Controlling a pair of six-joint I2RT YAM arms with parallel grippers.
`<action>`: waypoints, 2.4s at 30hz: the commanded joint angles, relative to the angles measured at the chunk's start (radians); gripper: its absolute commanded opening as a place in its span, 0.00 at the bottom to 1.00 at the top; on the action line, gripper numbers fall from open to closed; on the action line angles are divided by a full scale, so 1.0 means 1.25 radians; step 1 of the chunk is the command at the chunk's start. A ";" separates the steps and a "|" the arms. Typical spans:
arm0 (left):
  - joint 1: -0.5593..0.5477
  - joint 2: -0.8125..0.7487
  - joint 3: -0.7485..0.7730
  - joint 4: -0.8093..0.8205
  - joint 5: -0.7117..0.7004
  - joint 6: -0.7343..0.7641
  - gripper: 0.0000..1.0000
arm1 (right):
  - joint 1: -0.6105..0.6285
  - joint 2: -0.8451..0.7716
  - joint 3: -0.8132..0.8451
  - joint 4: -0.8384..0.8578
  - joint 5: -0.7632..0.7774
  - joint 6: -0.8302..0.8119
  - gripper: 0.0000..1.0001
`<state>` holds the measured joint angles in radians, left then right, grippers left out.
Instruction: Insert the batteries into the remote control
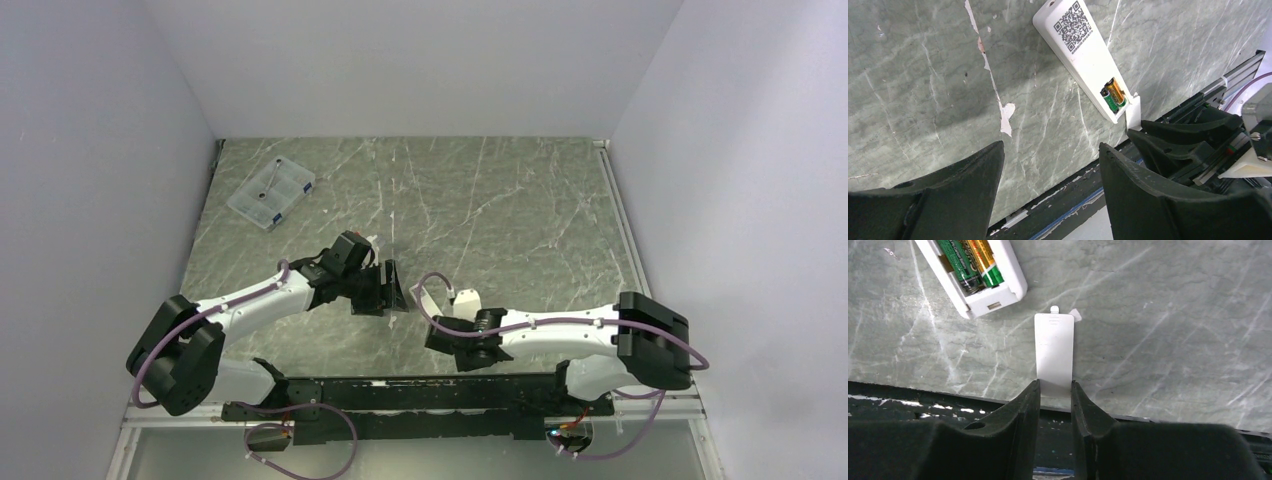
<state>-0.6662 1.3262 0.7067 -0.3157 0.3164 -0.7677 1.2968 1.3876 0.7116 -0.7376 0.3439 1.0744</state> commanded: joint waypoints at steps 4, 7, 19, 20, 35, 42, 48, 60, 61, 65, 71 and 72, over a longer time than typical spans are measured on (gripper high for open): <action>0.000 -0.002 0.007 0.008 0.007 0.009 0.75 | 0.004 -0.064 0.017 -0.075 0.050 0.000 0.06; 0.002 0.000 0.008 0.008 0.006 0.010 0.75 | 0.004 -0.072 0.032 -0.087 0.060 -0.018 0.06; 0.001 0.000 0.010 0.002 0.003 0.012 0.75 | 0.001 -0.064 0.062 -0.061 0.073 -0.034 0.39; 0.002 0.001 0.010 0.004 0.004 0.011 0.75 | 0.000 -0.064 0.059 -0.051 0.071 -0.031 0.41; 0.002 -0.007 -0.006 0.006 0.003 0.011 0.75 | -0.037 -0.050 -0.006 0.055 0.028 -0.025 0.54; 0.002 -0.007 -0.006 0.007 0.002 0.010 0.75 | -0.047 -0.039 -0.024 0.082 0.010 -0.033 0.52; 0.001 -0.002 -0.006 0.009 0.003 0.009 0.75 | -0.048 -0.040 -0.043 0.081 0.007 -0.028 0.49; 0.002 -0.001 -0.005 0.011 0.003 0.008 0.75 | -0.047 -0.038 -0.066 0.091 0.000 -0.024 0.43; 0.002 0.000 -0.005 0.010 0.003 0.008 0.75 | -0.047 -0.035 -0.065 0.092 0.001 -0.025 0.42; 0.002 -0.003 -0.005 0.007 0.002 0.009 0.75 | -0.047 -0.022 -0.061 0.090 0.004 -0.028 0.39; 0.001 -0.003 -0.006 0.006 0.001 0.009 0.75 | -0.047 -0.019 -0.069 0.100 -0.002 -0.028 0.27; 0.001 -0.003 -0.005 0.006 0.002 0.009 0.75 | -0.048 -0.019 -0.067 0.096 -0.001 -0.030 0.24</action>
<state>-0.6662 1.3266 0.7067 -0.3199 0.3161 -0.7677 1.2392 1.3407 0.6495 -0.6304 0.3569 1.0351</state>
